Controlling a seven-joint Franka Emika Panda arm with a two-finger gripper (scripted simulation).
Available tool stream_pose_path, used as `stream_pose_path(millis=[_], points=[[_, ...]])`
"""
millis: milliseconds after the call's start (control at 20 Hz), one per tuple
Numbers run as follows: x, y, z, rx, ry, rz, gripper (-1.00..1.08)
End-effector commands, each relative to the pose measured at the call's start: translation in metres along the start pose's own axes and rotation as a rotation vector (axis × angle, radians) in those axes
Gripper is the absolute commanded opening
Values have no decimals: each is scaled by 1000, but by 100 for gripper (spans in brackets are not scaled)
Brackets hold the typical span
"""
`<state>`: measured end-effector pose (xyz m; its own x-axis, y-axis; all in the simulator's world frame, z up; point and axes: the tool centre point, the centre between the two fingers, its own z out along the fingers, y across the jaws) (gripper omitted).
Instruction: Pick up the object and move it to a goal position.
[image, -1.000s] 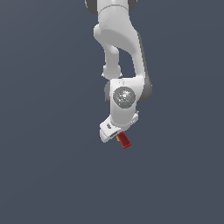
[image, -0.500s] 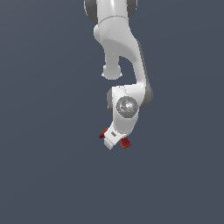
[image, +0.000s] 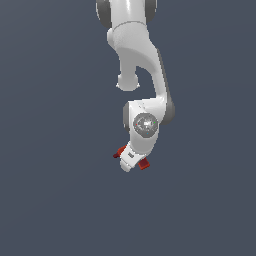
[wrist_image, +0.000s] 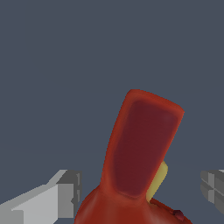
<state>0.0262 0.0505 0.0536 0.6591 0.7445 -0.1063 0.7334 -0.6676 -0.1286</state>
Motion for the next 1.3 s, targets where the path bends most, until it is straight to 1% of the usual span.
stream_pose_path(millis=[0, 250, 400, 450, 1000, 1250], points=[[0, 0, 5, 1, -1, -1, 108], [0, -1, 25, 1, -1, -5, 108], [0, -1, 29, 1, -1, -5, 108], [0, -1, 29, 1, -1, -5, -100], [-1, 0, 28, 0, 0, -5, -100], [-7, 4, 16, 0, 0, -5, -100]])
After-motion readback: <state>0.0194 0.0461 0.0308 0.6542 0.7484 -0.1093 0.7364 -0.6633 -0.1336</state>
